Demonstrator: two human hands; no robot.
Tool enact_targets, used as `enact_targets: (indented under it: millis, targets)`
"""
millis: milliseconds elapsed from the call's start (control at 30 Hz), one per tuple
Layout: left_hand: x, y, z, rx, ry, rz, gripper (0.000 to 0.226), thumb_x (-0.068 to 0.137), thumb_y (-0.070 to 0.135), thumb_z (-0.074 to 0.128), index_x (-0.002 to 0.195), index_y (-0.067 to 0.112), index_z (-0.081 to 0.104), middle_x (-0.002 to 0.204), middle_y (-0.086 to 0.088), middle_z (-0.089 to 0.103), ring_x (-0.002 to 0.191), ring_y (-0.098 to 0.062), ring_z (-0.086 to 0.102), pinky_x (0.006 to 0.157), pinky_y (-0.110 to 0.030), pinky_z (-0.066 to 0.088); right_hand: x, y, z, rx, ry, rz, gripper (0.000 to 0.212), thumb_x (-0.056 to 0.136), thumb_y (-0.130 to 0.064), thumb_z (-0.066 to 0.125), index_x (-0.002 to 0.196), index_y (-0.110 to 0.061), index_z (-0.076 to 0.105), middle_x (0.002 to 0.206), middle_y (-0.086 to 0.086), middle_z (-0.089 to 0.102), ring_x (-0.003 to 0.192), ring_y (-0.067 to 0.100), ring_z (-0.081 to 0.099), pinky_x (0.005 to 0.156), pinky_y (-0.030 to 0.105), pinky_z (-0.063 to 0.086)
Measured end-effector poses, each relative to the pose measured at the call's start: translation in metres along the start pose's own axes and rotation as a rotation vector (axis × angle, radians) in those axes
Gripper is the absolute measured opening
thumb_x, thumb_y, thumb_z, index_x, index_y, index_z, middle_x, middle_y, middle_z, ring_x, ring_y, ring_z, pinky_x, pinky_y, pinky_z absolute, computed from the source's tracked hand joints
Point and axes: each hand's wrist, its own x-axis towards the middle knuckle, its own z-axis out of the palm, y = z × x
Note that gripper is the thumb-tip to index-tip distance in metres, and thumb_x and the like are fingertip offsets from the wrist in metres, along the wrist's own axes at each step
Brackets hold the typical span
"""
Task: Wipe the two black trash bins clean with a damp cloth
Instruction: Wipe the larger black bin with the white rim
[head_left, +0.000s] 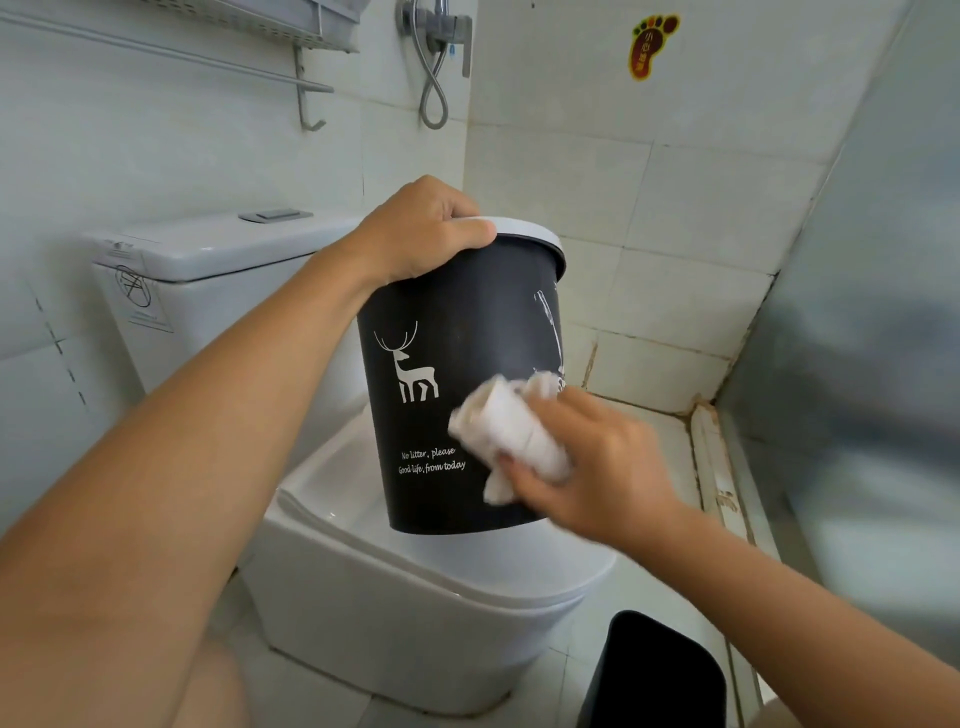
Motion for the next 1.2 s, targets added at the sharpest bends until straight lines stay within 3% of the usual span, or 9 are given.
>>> enact_targets:
  millis: [67,133,267,367,567,767,867,1000,1200]
  targets:
    - [0.000,0.000,0.000,-0.006,-0.001,0.000,0.044,0.087,0.036,0.060,0.062,0.008,0.037,0.058,0.007,0.026,0.059,-0.016,0.026,0.060,-0.034,0.021,-0.019,0.000,0.000,-0.036,-0.113,-0.184,0.048,0.083,-0.054,0.074,0.119,-0.024,0.072,0.092,-0.003,0.064,0.075,0.026,0.062,0.055,0.036,0.052]
    - [-0.001,0.002,-0.001,-0.019,-0.014,0.010,0.043,0.088,0.035,0.060,0.061,0.012,0.034,0.057,0.008,0.024,0.057,-0.015,0.024,0.058,-0.034,0.019,-0.014,0.006,-0.003,-0.051,-0.114,-0.212,0.047,0.083,-0.055,0.074,0.119,-0.026,0.073,0.091,-0.004,0.065,0.075,0.025,0.063,0.053,0.037,0.052]
    - [-0.005,0.005,-0.002,-0.061,-0.052,0.038,0.046,0.090,0.030,0.061,0.060,0.013,0.031,0.058,0.006,0.021,0.056,-0.014,0.020,0.054,-0.031,0.016,0.043,0.014,-0.008,-0.050,0.086,0.058,0.039,0.081,-0.057,0.067,0.108,-0.029,0.071,0.084,-0.007,0.060,0.067,0.022,0.060,0.051,0.035,0.050]
    - [-0.006,0.002,-0.005,-0.053,-0.030,0.009,0.045,0.089,0.033,0.061,0.060,0.017,0.031,0.057,0.007,0.023,0.057,-0.014,0.022,0.055,-0.032,0.018,0.056,0.013,-0.005,-0.007,0.126,0.159,0.038,0.082,-0.057,0.065,0.105,-0.027,0.070,0.084,-0.009,0.057,0.067,0.019,0.056,0.055,0.036,0.051]
    - [-0.007,-0.002,-0.006,-0.039,-0.022,0.022,0.045,0.089,0.034,0.060,0.059,0.015,0.031,0.060,0.004,0.024,0.060,-0.017,0.024,0.062,-0.036,0.019,0.006,0.004,-0.006,-0.080,-0.142,-0.321,0.047,0.080,-0.055,0.076,0.116,-0.025,0.074,0.089,-0.004,0.063,0.072,0.026,0.060,0.054,0.031,0.044]
    - [-0.006,0.008,0.000,-0.024,-0.047,0.091,0.047,0.087,0.042,0.060,0.057,0.020,0.032,0.058,0.007,0.024,0.061,-0.017,0.024,0.062,-0.037,0.020,0.091,0.017,-0.016,-0.064,0.119,0.080,0.038,0.078,-0.059,0.064,0.100,-0.030,0.071,0.081,-0.008,0.056,0.068,0.023,0.060,0.054,0.033,0.046]
    - [-0.008,0.005,-0.003,-0.047,-0.044,0.087,0.050,0.087,0.049,0.059,0.056,0.020,0.033,0.060,0.005,0.026,0.063,-0.018,0.025,0.061,-0.038,0.022,0.108,0.018,-0.013,0.008,0.157,0.199,0.034,0.079,-0.059,0.064,0.093,-0.028,0.068,0.077,-0.014,0.048,0.067,0.015,0.052,0.058,0.030,0.040]
    - [-0.008,-0.001,-0.006,-0.062,-0.026,0.045,0.046,0.090,0.034,0.062,0.058,0.018,0.033,0.059,0.003,0.025,0.060,-0.017,0.025,0.061,-0.038,0.019,0.067,0.004,-0.011,-0.013,0.065,0.013,0.033,0.081,-0.054,0.068,0.096,-0.025,0.070,0.083,-0.008,0.057,0.067,0.021,0.057,0.054,0.033,0.046]
    - [-0.007,-0.005,-0.008,-0.065,-0.018,0.014,0.047,0.090,0.033,0.061,0.061,0.007,0.036,0.063,-0.004,0.026,0.061,-0.019,0.026,0.060,-0.036,0.019,-0.016,-0.004,-0.003,-0.076,-0.171,-0.247,0.050,0.080,-0.057,0.075,0.119,-0.026,0.072,0.093,-0.007,0.064,0.073,0.022,0.060,0.054,0.030,0.047]
